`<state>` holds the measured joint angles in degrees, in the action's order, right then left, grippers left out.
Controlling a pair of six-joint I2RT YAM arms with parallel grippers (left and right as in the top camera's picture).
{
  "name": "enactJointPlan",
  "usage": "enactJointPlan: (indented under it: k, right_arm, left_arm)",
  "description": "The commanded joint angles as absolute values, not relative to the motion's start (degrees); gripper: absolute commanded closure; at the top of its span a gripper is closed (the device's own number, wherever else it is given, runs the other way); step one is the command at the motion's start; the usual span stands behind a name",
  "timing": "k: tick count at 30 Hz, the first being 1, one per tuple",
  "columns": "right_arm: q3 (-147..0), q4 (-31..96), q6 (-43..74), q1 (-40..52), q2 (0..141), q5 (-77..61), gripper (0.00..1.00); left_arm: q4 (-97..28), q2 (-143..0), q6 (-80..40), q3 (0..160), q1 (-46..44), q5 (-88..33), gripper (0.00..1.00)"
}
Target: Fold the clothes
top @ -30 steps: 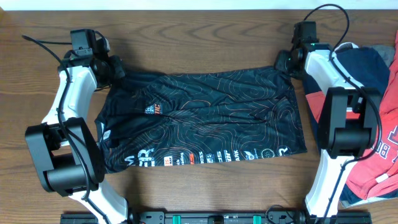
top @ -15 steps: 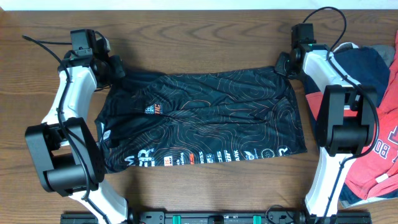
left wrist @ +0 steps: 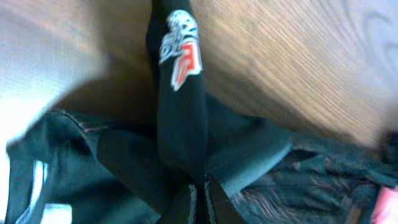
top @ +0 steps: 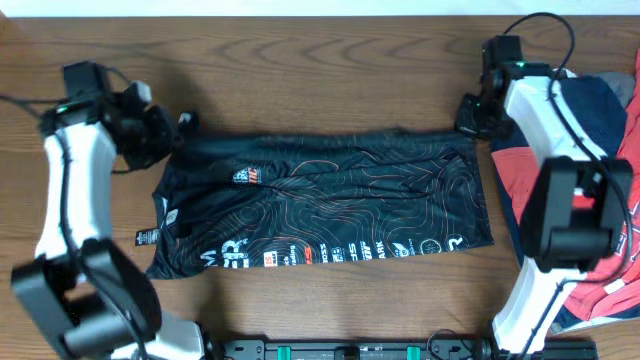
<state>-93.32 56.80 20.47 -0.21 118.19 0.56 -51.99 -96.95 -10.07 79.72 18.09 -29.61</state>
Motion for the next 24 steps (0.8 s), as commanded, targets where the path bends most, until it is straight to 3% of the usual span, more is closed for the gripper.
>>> enactJointPlan:
  k: [1, 12, 24]
  right_arm:
    - [-93.8, 61.8, 16.0, -0.4, 115.2, 1.1, 0.99]
    - [-93.7, 81.2, 13.1, -0.4, 114.7, 2.8, 0.99]
    - [-89.4, 87.5, 7.6, -0.3, 114.7, 2.2, 0.99]
  left_arm:
    - [-57.1, -93.4, -9.0, 80.5, 18.9, -33.9, 0.94]
    - [-75.9, -92.1, -5.2, 78.8, 19.0, -19.9, 0.94]
    - [-83.7, -92.0, -6.2, 74.6, 19.0, -13.2, 0.94]
